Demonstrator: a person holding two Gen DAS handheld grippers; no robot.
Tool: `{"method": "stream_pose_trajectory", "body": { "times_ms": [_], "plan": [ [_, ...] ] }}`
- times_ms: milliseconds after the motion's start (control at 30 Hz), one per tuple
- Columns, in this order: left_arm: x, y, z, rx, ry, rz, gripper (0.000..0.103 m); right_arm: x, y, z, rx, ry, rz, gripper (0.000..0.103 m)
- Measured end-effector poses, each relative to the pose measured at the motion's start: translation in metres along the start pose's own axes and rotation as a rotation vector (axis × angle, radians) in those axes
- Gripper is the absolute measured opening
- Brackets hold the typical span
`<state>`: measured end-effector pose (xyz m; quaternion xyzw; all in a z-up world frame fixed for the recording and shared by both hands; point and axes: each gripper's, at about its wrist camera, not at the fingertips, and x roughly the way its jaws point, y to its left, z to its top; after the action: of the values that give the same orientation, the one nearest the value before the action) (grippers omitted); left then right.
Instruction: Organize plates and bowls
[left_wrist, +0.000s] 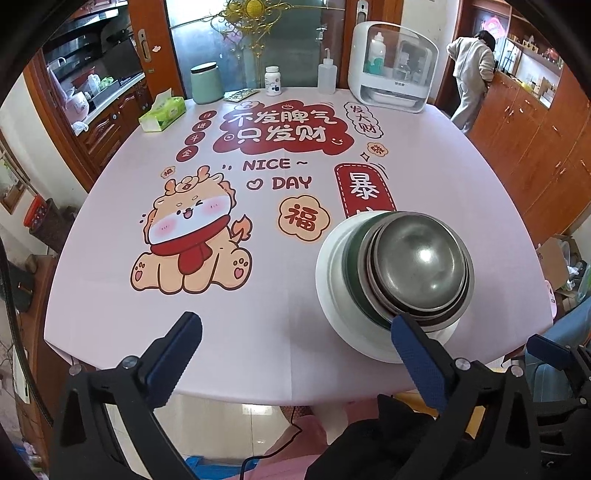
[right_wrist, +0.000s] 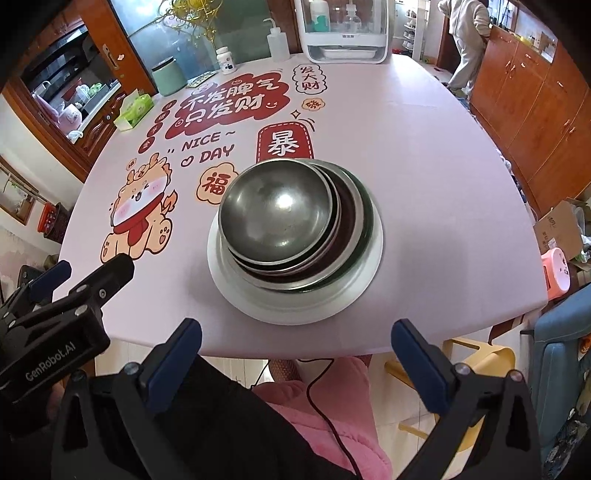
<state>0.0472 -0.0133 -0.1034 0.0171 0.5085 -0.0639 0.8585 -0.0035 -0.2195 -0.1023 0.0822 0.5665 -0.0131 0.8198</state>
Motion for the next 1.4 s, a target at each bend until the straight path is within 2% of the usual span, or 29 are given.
{"method": "stream_pose_trajectory", "body": {
  "times_ms": [1400],
  "plan": [
    [0.0049, -0.0052, -0.0084, 0.004, 0.023, -0.005, 0.102, 0.0079, -0.0041, -0.0052, 0.011, 0.044, -0.005, 0.103]
  ]
}}
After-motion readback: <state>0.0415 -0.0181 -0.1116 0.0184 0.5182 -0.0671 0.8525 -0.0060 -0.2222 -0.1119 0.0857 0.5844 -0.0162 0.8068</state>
